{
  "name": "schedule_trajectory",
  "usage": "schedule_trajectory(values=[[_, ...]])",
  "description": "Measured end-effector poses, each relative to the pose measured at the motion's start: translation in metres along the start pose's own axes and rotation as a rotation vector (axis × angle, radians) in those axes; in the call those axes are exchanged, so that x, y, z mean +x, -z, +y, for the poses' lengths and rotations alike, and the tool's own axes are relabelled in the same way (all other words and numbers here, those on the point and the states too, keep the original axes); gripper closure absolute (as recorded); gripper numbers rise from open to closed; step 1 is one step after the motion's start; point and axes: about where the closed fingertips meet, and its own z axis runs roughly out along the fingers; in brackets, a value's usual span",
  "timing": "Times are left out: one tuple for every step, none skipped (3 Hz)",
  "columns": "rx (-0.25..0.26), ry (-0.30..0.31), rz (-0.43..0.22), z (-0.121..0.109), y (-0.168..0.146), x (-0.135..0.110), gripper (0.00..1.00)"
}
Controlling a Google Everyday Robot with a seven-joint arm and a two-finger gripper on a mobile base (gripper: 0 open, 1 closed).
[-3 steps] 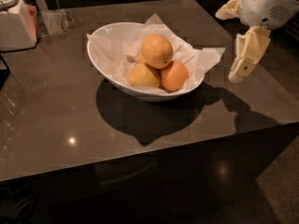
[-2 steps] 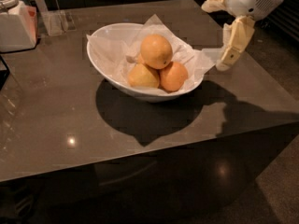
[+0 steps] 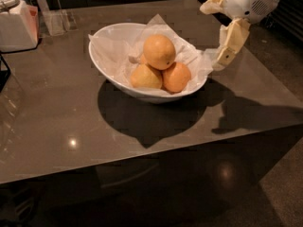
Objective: Pick orange from white bowl
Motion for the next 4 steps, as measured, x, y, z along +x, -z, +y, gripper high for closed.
schedule_trajectory(values=[[-0.078, -0.01, -0.052, -0.014, -0.038, -0.005, 0.0], [-0.153, -0.012, -0.086, -0.028, -0.074, -0.014, 0.0], [-0.199, -0.016, -0.113, -0.039, -0.099, -0.022, 0.0], [-0.22, -0.026, -0.149, -0.046, -0.111, -0.029, 0.0]])
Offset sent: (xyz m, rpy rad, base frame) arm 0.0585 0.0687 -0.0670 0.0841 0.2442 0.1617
